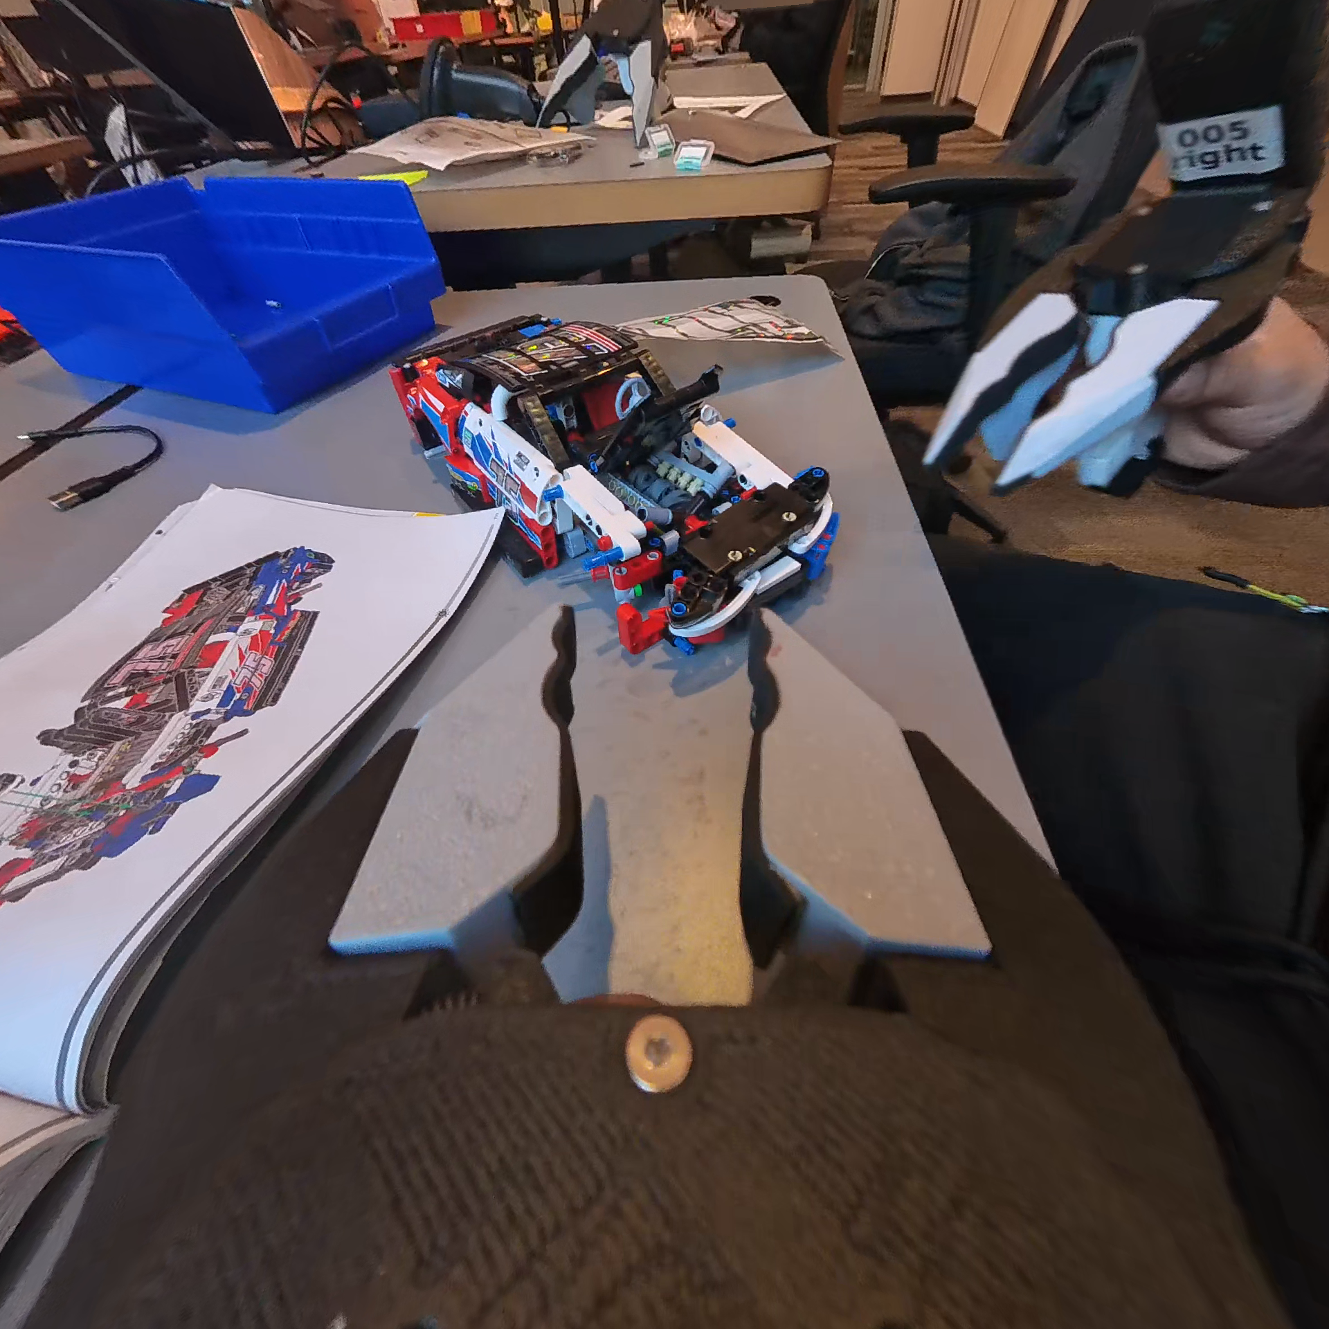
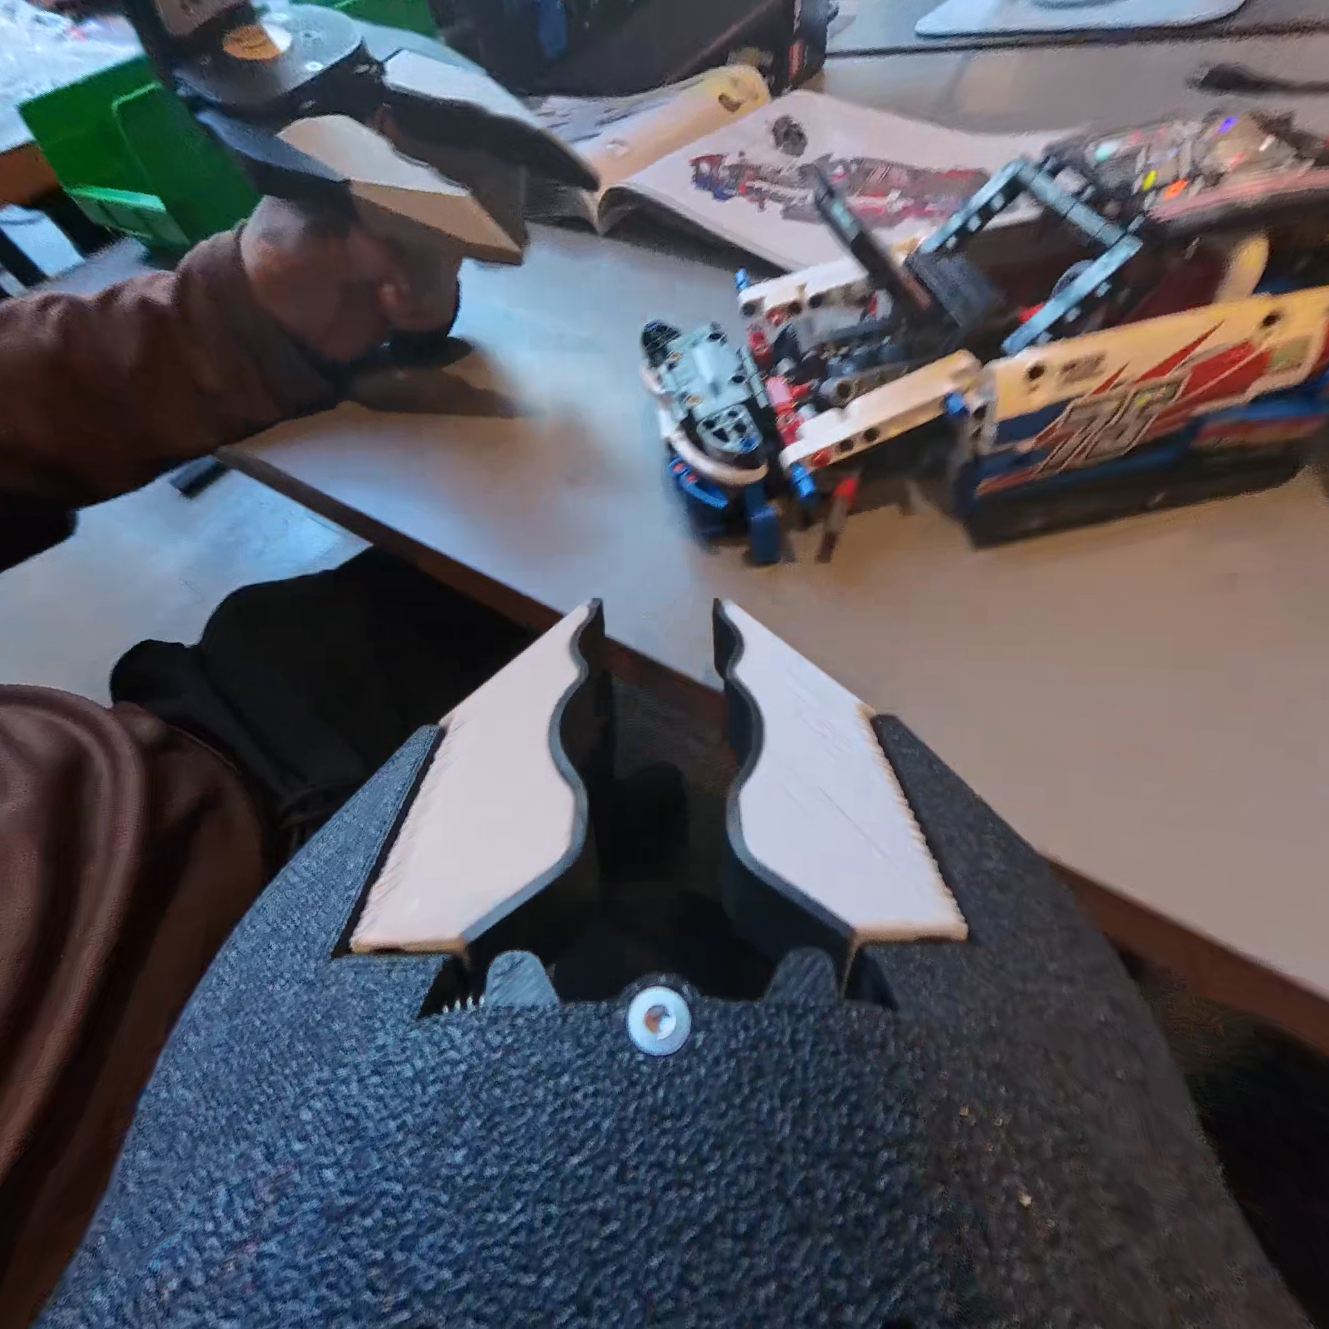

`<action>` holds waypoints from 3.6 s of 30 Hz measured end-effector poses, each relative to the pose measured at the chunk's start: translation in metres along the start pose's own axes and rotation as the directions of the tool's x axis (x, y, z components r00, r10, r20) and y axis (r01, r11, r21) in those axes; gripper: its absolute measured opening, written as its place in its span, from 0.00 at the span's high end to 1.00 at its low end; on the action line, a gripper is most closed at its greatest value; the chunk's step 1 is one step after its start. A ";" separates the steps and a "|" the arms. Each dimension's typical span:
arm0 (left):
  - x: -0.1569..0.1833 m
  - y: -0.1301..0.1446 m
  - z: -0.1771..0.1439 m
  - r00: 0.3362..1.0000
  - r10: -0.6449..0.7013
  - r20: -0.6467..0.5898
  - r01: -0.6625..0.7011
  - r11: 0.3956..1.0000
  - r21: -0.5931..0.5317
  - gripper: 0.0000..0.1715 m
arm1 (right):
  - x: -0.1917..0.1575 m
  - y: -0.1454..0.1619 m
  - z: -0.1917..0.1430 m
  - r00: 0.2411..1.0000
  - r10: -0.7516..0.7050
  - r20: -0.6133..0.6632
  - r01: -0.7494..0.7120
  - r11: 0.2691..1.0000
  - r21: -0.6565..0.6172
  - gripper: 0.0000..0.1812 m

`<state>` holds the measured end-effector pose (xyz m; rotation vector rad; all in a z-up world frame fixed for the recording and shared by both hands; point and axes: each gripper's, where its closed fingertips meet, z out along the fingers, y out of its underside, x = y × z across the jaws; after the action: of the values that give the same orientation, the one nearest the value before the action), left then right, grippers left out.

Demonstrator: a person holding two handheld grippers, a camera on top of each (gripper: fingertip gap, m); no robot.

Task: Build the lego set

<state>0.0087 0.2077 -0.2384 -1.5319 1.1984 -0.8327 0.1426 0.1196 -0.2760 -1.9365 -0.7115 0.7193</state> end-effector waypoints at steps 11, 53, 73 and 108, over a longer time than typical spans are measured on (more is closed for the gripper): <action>0.010 0.020 0.020 0.996 0.089 -0.030 -0.092 0.982 -0.168 0.74 | -0.061 0.055 -0.026 0.996 0.090 -0.016 -0.091 0.994 -0.057 0.82; -0.007 -0.001 0.042 0.927 -0.104 -0.360 0.073 0.993 -0.098 0.90 | 0.026 -0.041 0.086 0.958 -0.274 -0.084 0.240 0.928 -0.286 0.81; 0.000 0.003 0.043 0.942 0.022 -0.335 -0.051 0.996 -0.079 0.84 | 0.026 -0.043 0.088 0.980 -0.165 -0.116 0.130 0.956 -0.262 0.81; -0.008 -0.017 0.021 0.982 -0.178 -0.063 0.182 0.980 0.075 0.86 | 0.023 -0.047 0.086 0.990 -0.107 -0.092 0.100 0.992 -0.078 0.82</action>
<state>0.0302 0.2221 -0.2272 -1.5761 1.0634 -1.0373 0.0868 0.2030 -0.2729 -1.9701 -0.7817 0.5390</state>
